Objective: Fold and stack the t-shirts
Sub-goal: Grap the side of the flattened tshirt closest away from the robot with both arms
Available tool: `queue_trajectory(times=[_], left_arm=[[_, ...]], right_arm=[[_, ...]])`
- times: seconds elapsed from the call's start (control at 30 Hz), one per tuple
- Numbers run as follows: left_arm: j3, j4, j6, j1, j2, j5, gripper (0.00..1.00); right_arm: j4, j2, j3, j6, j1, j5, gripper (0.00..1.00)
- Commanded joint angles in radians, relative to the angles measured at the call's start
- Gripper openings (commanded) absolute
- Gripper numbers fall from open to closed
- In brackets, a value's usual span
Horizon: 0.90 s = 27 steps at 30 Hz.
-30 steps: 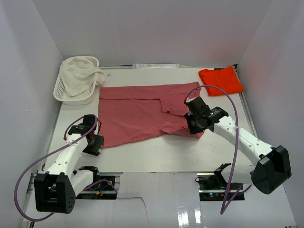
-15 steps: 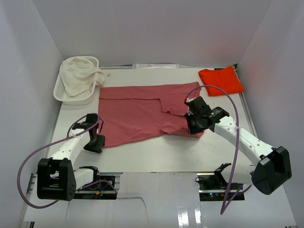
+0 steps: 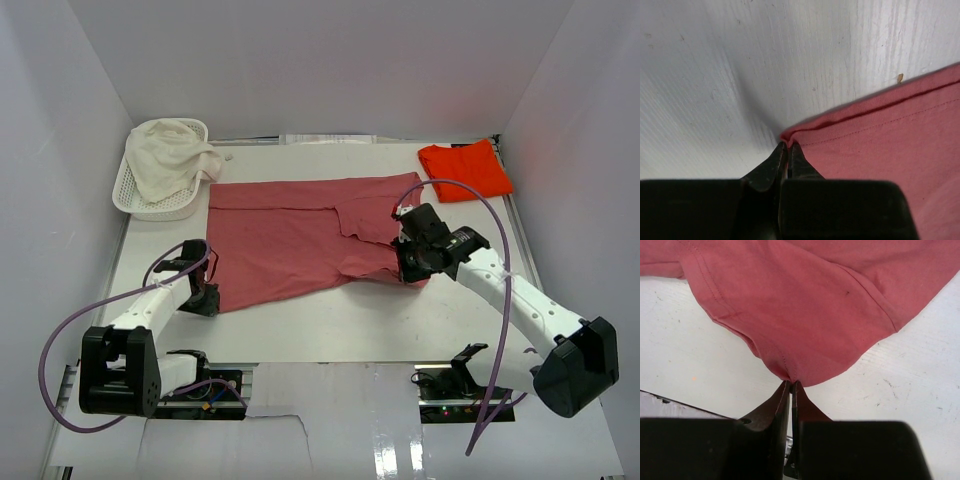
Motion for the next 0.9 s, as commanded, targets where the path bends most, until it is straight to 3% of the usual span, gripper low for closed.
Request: queue_trajectory(times=[0.0,0.33,0.6,0.87], left_arm=[[-0.021,0.030,-0.063,0.009,0.001,0.007,0.07],[0.027,0.065,0.038,0.013,0.020,0.034,0.04],[0.112,0.057,0.104,0.015,0.039,0.024,0.00],[0.145,0.059,0.159,0.050,0.070,0.106,0.00]], right_arm=[[-0.047,-0.032,0.043,-0.018,-0.012,0.001,0.08],[-0.178,-0.080,0.081,-0.009,-0.082,0.099,0.08],[-0.178,-0.048,0.144,-0.023,-0.139,0.135,0.08],[-0.173,-0.003,0.245,-0.040,-0.183,0.149,0.08]])
